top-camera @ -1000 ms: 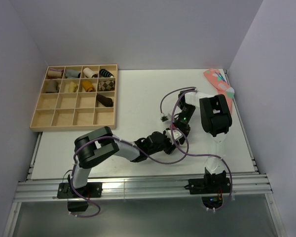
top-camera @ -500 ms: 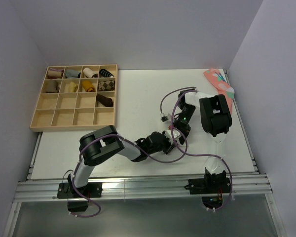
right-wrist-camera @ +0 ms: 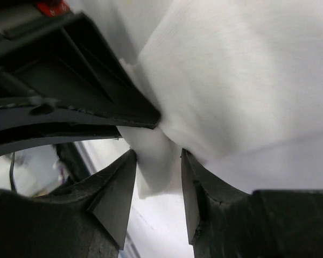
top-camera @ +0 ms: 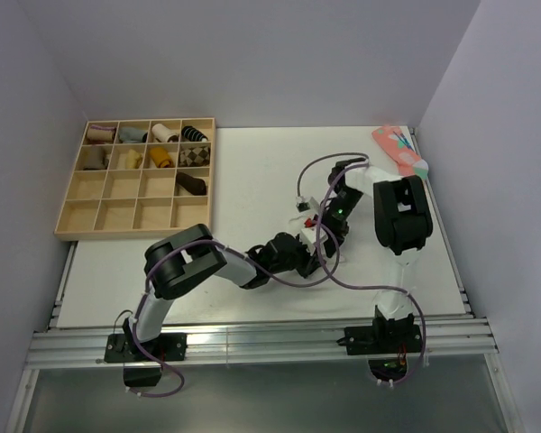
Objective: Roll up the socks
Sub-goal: Roll the sock at the center of the board.
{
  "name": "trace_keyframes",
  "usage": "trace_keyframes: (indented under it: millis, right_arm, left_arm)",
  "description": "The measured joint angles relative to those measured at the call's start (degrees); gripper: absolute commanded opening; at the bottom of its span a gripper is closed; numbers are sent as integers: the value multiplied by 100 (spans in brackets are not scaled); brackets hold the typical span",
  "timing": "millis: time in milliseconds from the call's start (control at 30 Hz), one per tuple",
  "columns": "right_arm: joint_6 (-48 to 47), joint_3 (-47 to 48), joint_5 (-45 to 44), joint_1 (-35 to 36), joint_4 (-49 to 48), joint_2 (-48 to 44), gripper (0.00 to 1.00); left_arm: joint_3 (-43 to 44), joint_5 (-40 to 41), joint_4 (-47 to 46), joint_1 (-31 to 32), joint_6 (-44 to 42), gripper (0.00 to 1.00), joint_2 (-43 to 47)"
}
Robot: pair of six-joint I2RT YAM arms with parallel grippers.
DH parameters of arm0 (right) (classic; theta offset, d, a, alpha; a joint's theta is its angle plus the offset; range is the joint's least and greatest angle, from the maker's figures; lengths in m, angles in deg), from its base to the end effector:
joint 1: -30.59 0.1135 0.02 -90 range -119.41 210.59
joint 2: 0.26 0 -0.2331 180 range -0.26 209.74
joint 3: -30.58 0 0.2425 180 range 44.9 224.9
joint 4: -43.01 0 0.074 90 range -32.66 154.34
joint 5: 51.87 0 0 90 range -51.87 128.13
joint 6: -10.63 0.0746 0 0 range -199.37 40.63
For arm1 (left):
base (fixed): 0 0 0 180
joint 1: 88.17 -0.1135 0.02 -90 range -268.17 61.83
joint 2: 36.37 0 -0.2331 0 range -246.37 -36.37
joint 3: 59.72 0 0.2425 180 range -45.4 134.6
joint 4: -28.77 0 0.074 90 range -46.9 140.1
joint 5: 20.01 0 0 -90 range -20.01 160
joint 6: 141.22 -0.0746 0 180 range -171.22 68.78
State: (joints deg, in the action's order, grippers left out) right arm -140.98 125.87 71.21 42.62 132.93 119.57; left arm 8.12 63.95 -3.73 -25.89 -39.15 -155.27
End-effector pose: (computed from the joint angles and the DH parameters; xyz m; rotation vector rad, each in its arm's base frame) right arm 0.2849 0.1024 0.0907 1.5462 -2.3686 -1.0176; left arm 0.1910 -0.3804 0.0818 0.9241 1.7921 -0.9602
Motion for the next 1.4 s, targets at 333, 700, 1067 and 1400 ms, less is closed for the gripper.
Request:
trace_keyframes:
  millis: [333, 700, 1067, 1400]
  right_arm:
    - [885, -354, 490, -682, -1633, -1386, 48]
    - [197, -1495, 772, -984, -2146, -2400, 47]
    - [-1137, -2299, 942, -846, -2072, -3453, 50]
    - [-1464, -3340, 573, 212, -2494, -3987, 51]
  left_arm:
    - [94, -796, 302, -326, 894, 0, 4]
    - [457, -2076, 1274, -890, 2352, 0, -15]
    - [857, -3198, 2245, -1322, 3484, 0, -205]
    - [1051, -3661, 2634, -1497, 3956, 0, -367]
